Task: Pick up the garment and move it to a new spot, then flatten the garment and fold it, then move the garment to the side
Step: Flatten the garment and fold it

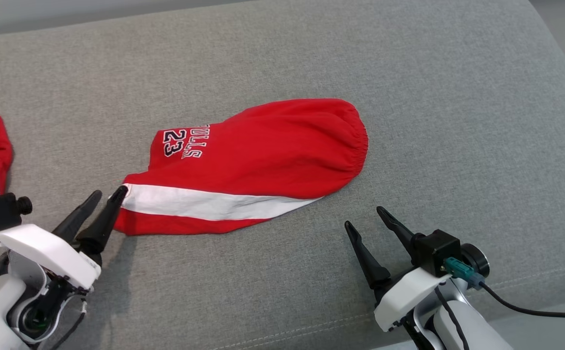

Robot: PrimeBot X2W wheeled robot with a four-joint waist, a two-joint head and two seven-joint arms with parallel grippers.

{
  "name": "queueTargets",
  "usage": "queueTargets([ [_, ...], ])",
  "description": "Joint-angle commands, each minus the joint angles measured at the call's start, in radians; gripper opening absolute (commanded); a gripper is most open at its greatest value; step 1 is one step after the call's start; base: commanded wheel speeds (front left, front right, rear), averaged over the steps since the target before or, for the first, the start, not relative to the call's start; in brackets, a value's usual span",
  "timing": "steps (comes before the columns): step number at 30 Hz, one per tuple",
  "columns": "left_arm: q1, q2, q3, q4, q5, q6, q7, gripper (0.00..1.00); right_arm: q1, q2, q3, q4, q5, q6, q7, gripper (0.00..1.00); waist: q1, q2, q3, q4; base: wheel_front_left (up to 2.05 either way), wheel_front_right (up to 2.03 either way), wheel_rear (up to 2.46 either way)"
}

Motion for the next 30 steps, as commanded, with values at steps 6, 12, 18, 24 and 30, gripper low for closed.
queueTargets([
  [6,-0.067,0.065,0.017,0.022,-0.090,0.000,0.053,1.00,0.011,0.005,0.018,-0.050,-0.008,0.000,-0.013,1.00,0.0000,-0.0001,0.019,-0.024,0.00,0.00,0.00],
  [12,-0.066,0.072,0.018,0.033,-0.150,0.000,0.110,1.00,0.021,0.005,0.013,-0.065,-0.016,0.000,-0.013,1.00,0.0000,-0.0001,0.029,-0.028,0.00,0.00,0.00],
  [18,-0.058,0.076,0.049,-0.007,-0.183,0.000,0.138,1.00,0.024,0.005,0.013,-0.077,-0.019,0.000,-0.013,1.00,0.0000,-0.0001,0.042,-0.030,0.00,0.00,0.00],
  [24,-0.052,0.088,0.074,-0.038,-0.167,0.000,0.138,0.95,0.025,0.005,0.015,-0.088,-0.019,0.000,-0.013,1.00,0.0000,-0.0001,0.055,-0.037,0.00,0.00,0.00],
  [30,-0.037,0.102,0.082,-0.089,-0.141,0.000,0.130,0.00,0.026,0.005,-0.008,-0.096,-0.020,0.000,-0.013,1.00,0.0000,-0.0001,0.060,-0.036,0.00,0.00,0.00],
])
